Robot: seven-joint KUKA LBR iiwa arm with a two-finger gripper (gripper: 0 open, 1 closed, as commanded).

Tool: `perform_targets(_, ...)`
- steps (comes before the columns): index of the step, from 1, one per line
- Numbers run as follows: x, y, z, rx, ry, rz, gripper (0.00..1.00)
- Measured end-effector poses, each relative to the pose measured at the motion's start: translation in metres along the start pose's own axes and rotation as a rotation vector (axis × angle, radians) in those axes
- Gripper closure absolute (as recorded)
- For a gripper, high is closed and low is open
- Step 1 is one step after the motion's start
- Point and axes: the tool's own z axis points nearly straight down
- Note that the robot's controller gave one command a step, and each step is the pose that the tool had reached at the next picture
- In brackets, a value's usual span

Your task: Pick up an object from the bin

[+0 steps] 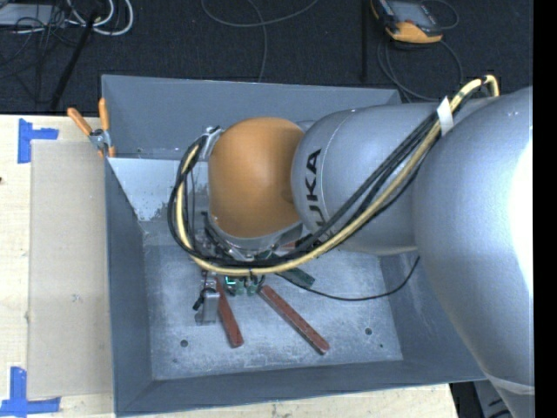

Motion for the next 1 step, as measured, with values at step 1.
perform_targets(1, -0.0715, -0.0582, 0.0635, 0.002, -0.007, -0.35, 0.0)
